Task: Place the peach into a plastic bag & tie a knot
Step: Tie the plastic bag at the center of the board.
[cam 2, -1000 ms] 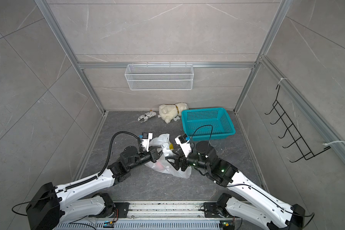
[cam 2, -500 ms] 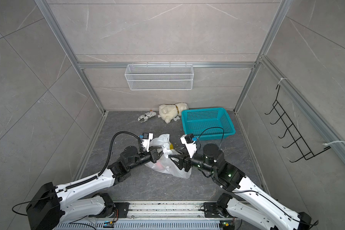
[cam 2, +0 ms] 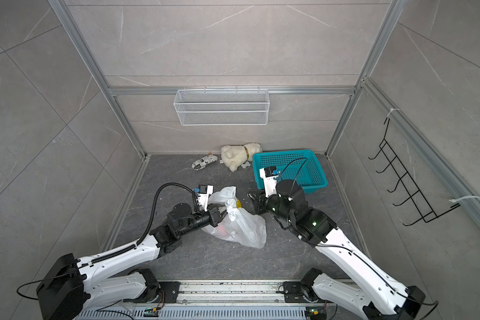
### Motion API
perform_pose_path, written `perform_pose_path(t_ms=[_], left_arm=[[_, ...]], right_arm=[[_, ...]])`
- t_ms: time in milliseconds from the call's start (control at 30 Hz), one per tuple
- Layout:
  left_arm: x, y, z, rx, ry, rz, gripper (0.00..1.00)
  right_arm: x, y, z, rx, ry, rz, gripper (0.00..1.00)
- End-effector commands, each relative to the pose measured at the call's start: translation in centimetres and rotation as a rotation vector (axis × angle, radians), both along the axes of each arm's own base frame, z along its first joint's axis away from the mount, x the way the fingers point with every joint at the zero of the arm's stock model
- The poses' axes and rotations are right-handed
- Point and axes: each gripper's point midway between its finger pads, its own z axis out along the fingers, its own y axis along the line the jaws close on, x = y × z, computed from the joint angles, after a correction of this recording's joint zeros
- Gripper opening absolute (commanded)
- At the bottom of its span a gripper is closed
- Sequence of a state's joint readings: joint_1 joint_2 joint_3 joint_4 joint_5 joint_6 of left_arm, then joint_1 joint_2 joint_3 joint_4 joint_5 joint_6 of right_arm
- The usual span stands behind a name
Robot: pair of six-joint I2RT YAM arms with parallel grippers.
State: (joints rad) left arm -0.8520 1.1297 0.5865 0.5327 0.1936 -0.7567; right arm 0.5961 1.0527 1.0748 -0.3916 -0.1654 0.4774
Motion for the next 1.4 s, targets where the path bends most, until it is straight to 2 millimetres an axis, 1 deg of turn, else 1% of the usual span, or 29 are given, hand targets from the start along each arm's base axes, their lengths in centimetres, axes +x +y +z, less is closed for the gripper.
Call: perform_pose_path(t_ms=[0, 100, 200, 300, 400, 500, 567, 700, 767, 900, 1000, 1167, 1233, 1367], left_arm=[[-0.2, -0.1, 3.0, -0.067, -0.065, -0.013, 0.0], [-0.3, -0.1, 3.0, -0.066, -0.066, -0.014, 0.0], [-0.3, -0.3, 3.1, -0.063, -0.074, -0.017, 0.0], [-0.3, -0.4, 3.2, -0.06, -0.081, -0.019, 0.0], [-0.4, -0.5, 3.1, -0.05, -0.088, -0.022, 0.0], [-0.5, -0.6, 3.0, -0.041, -0.092, -0.02, 0.0], [-0.5, -0.7, 3.1, -0.039, -0.1, -0.023, 0.0], [-0.5, -0.7, 3.2, -0.033, -0.113, -0.011, 0.0], [-0.4, -0.8, 3.4, -0.038, -0.122, -0.007, 0.0], [-0.5, -1.2, 3.5, -0.039, -0.133, -0.013, 0.0], [-0.5, -1.1, 3.6, -0.041, -0.144, -0.012, 0.0], [-0.6, -1.0, 3.5, -0.036, -0.157, -0.007, 0.0], [-0.6, -1.0, 3.5, -0.035, -0.163, -0.006, 0.0], [-0.8, -1.3, 3.4, -0.026, -0.172, -0.013, 0.0]], right_arm=[[-0.3, 1.2, -2.5, 0.096, 0.239, 0.099, 0.17], [-0.2, 3.2, -3.4, 0.162, 0.329, 0.214, 0.17], [-1.0, 5.2, -3.8, 0.233, 0.404, 0.346, 0.18], [-1.4, 6.1, -4.5, 0.278, 0.451, 0.407, 0.22], [-1.7, 6.5, -3.9, 0.349, 0.463, 0.449, 0.27], [-1.6, 6.3, -3.4, 0.361, 0.458, 0.45, 0.29], [-1.9, 6.4, -3.3, 0.374, 0.473, 0.476, 0.28], [-2.2, 6.4, -3.7, 0.388, 0.499, 0.501, 0.27], [-2.3, 6.3, -4.2, 0.386, 0.516, 0.5, 0.27], [-1.8, 5.1, -5.4, 0.353, 0.528, 0.436, 0.28], [-1.4, 4.0, -5.5, 0.365, 0.528, 0.39, 0.34], [-1.0, 2.5, -5.5, 0.375, 0.526, 0.336, 0.37], [-1.2, 2.3, -5.7, 0.368, 0.536, 0.334, 0.36], [-1.7, 2.7, -5.8, 0.387, 0.561, 0.381, 0.29]])
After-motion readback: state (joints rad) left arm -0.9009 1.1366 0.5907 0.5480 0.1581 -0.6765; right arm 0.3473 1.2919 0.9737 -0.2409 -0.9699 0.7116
